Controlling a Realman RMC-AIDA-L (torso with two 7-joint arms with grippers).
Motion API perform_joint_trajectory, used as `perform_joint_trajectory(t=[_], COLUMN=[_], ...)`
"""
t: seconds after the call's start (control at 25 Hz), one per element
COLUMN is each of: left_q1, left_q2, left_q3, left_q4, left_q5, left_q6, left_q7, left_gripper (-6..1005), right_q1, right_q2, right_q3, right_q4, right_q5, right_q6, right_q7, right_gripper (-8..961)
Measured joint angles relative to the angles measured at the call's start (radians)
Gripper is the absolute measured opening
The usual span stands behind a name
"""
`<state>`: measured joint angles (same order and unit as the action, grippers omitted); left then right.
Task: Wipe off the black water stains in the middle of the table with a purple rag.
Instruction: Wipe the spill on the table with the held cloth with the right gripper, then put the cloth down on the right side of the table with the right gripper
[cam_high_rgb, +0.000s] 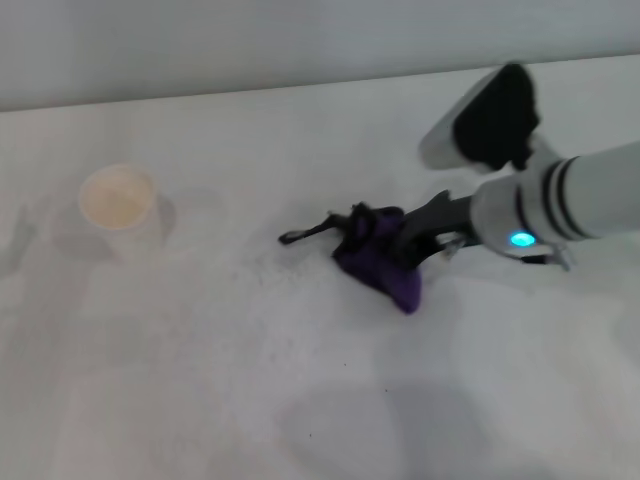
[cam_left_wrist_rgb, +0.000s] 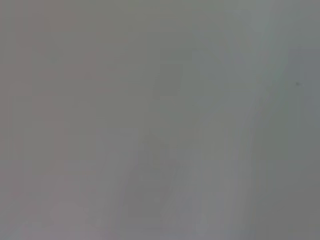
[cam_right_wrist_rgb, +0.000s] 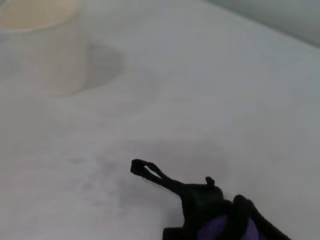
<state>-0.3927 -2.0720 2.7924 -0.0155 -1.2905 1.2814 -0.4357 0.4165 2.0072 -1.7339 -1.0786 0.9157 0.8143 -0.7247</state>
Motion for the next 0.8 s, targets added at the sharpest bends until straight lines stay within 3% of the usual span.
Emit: perform_joint_trajectory(t=[0.36,0.8], left_q1=[0.001,-0.011], left_q2=[0.001,0.002], left_q3=[-0.001,-0.001], left_q4=[-0.001,-0.003], left_q5=[-0.025,-0.038], left_q6=[-0.001,-0.001], left_q7=[0.000,0.000], left_gripper=[886,885], right_q1=[-0.084,-0.086], right_q2=[-0.003,-0.002], right_q3=[0.220,0.225], right_q4=[-0.049,-0.041], right_q5=[-0.008,0.024], right_q6=[0.089,0.140], right_q7=[-0.061,-0.135], right_gripper=[106,108])
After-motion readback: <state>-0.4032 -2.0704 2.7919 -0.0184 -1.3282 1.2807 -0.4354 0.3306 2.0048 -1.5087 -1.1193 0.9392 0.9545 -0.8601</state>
